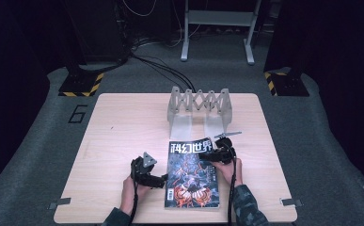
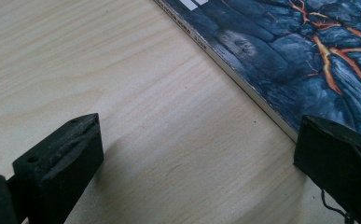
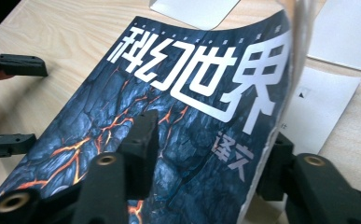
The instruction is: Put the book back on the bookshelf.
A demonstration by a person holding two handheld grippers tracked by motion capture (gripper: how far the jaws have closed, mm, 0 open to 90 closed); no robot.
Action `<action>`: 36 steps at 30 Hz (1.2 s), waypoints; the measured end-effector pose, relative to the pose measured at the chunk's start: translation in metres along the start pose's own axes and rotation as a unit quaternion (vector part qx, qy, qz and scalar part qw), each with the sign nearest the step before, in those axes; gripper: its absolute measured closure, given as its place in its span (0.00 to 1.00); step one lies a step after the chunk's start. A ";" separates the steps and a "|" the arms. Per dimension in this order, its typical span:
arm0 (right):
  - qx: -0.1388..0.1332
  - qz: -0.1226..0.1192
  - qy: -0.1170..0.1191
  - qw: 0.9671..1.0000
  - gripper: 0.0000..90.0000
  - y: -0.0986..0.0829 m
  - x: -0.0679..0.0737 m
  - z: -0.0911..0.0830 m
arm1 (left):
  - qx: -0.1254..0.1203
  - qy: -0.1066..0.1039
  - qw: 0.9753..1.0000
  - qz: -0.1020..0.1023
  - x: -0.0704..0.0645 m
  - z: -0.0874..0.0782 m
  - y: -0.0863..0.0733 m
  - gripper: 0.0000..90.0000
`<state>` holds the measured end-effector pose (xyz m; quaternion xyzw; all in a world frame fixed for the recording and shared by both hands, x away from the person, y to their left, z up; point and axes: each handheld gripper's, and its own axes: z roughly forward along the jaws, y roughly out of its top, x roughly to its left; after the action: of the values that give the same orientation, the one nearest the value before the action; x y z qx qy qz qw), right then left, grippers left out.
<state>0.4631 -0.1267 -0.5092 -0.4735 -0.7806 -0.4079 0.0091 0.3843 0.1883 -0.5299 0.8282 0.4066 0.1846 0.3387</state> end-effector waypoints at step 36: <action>-0.072 -0.076 0.018 0.994 0.98 0.003 0.032 -0.021 | -0.008 -0.039 0.999 -0.034 0.007 0.002 0.006 0.02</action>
<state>0.4401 -0.1162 -0.4807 -0.4047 -0.7827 -0.4710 -0.0424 0.3925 0.1908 -0.5269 0.8178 0.4194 0.1441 0.3668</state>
